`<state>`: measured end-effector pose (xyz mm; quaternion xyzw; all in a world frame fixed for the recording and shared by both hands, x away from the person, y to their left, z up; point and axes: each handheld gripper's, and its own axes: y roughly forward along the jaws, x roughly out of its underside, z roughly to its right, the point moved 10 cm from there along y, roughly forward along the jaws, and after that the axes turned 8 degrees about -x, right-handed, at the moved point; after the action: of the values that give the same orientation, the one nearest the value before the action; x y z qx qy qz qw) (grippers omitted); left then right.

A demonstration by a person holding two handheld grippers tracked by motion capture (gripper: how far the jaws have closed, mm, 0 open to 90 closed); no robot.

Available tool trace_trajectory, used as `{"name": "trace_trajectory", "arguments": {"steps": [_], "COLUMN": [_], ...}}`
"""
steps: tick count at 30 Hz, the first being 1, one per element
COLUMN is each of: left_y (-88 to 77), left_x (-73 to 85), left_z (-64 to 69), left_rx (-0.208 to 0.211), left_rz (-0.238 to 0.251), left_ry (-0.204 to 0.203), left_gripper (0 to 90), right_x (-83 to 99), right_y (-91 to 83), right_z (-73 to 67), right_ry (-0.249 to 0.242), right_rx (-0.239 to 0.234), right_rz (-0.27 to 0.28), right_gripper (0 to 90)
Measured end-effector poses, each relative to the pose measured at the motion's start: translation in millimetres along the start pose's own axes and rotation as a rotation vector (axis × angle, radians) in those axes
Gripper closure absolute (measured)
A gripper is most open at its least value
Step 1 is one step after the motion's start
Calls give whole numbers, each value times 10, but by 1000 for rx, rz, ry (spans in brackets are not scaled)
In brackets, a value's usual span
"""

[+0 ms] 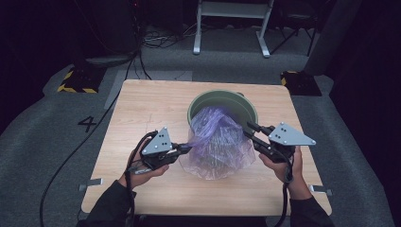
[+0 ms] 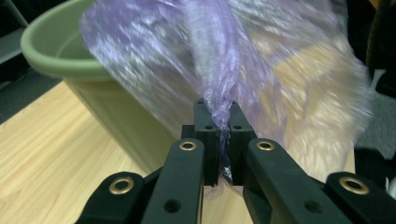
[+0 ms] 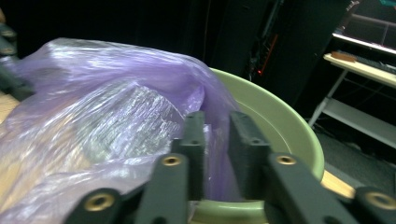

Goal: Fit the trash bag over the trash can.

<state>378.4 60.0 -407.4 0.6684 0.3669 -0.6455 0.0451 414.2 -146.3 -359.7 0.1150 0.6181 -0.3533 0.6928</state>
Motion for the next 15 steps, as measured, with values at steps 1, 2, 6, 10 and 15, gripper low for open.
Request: {"name": "trace_trajectory", "arguments": {"steps": [1, 2, 6, 10, 15], "left_y": [25, 53, 113, 171, 214], "left_x": [-15, -42, -134, -212, -262], "left_z": [-14, -13, -21, -31, -50], "left_rx": [-12, -15, -26, -32, -33], "left_rz": [-1, 7, 31, 33, 40], "left_ry": [7, 5, 6, 6, -10], "left_gripper": [875, 877, 879, 879, 878], "right_x": [0, -6, -56, -106, -160], "right_y": [0, -12, -82, -140, -184], "right_z": [0, 2, -97, -227, -449], "right_ry": [0, 2, -23, -81, -139], "right_rx": [0, 0, -68, -83, -155], "right_rz": [0, 1, 35, 32, 43], "right_gripper": [662, 623, 507, 432, 378]}}
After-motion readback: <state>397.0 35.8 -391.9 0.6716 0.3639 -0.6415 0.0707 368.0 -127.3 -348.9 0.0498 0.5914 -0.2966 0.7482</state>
